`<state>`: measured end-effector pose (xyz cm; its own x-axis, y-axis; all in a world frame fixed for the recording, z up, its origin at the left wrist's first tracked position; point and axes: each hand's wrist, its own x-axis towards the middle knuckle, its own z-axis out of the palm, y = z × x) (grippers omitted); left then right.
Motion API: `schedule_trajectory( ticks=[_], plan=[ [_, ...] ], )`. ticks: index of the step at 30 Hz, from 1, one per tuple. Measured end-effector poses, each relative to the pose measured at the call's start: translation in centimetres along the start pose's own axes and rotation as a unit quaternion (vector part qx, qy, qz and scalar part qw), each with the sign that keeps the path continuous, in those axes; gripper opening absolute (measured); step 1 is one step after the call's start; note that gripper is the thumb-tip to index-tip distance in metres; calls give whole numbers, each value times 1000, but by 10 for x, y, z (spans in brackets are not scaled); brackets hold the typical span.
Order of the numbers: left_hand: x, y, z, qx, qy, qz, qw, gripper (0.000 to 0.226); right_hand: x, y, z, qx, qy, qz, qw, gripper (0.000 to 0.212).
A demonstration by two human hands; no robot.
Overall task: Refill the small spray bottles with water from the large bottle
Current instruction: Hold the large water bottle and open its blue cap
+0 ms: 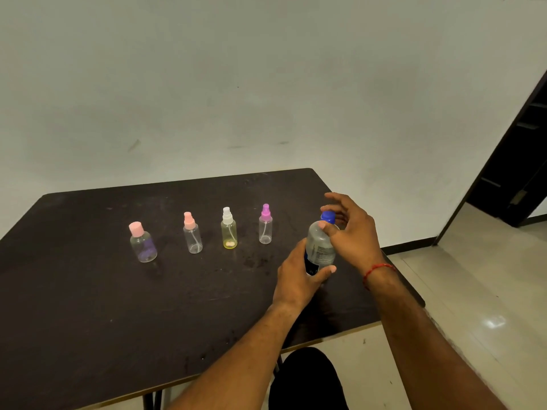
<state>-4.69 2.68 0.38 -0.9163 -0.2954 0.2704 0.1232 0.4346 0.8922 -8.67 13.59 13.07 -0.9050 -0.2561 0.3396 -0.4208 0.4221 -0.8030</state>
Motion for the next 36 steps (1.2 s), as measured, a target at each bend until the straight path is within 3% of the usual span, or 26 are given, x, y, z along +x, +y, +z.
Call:
schedule_trajectory(
  ticks=[3,9,14,17,23,29,33,36],
  plan=[
    [0,0,0,2,-2,-4,1000,66,-1,-2,2,-30,32,10,999,56],
    [0,-2,0,9,-2,-5,1000,68,-3,0,2,-24,42,1,999,31],
    [0,-2,1,13,-3,-8,1000,69,-2,-3,-1,-11,-7,-8,1000,48],
    [1,-3,1,16,-4,-5,1000,69,-3,-6,0,-39,21,-2,999,56],
    [1,-3,1,19,-1,-2,1000,66,-1,-7,0,-35,28,-3,999,38],
    [0,-3,2,15,0,-2,1000,65,-3,-6,-3,5,-38,-15,999,57],
    [1,-4,3,13,-2,-6,1000,66,-1,-6,-1,-45,16,1,999,53],
    [1,-4,3,15,-2,-4,1000,67,0,-5,-1,-58,42,-2,997,35]
  ],
)
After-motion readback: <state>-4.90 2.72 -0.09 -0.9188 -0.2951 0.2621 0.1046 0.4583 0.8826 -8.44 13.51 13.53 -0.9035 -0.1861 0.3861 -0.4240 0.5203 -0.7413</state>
